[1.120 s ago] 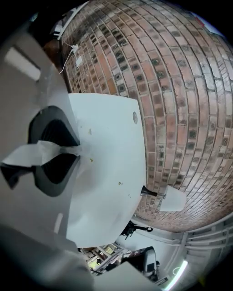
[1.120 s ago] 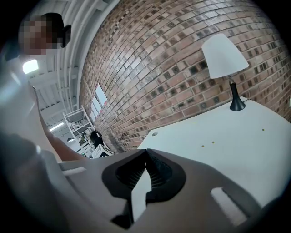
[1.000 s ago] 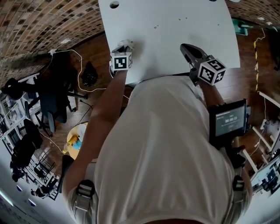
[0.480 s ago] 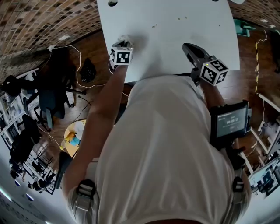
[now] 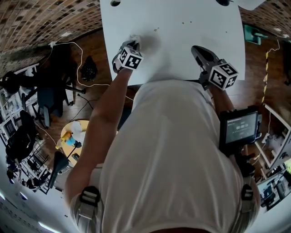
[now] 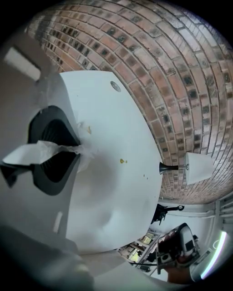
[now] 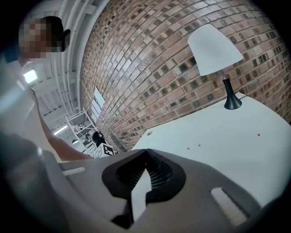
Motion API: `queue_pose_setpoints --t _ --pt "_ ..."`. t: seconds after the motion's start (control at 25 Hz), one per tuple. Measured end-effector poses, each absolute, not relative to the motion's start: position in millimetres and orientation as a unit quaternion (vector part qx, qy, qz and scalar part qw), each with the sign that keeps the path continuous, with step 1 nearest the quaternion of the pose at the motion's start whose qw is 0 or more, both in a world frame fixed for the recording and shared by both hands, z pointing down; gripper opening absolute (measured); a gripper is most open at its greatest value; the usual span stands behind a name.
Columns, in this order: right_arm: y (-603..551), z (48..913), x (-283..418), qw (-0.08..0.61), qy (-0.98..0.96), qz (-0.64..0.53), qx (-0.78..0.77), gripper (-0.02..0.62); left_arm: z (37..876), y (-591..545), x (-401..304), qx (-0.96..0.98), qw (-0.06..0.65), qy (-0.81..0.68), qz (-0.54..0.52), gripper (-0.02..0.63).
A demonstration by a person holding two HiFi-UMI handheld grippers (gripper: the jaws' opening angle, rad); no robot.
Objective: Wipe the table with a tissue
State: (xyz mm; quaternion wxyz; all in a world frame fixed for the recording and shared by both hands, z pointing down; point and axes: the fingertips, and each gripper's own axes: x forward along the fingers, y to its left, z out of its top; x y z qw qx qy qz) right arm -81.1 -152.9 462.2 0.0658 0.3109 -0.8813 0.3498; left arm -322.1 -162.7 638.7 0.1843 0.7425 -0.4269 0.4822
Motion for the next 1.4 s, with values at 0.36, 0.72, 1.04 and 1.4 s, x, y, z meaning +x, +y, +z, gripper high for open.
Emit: queue_pose_setpoints --t 0.36,0.72,1.04,1.4 --pt "-169 462 -75 0.078 -0.893 0.348 0.274 0.008 619 -126 -280 0.763 0.252 -0.45 0.389 0.048" --pt "-165 458 -63 0.074 -0.896 0.352 0.262 0.008 590 -120 -324 0.717 0.241 -0.558 0.342 0.048" --pt "-168 458 -65 0.065 -0.897 0.349 0.263 0.008 585 -124 -302 0.747 0.243 -0.524 0.33 0.049" --pt "-160 458 -30 0.069 -0.904 0.343 0.246 0.008 579 -123 -243 0.763 0.237 -0.492 0.345 0.048"
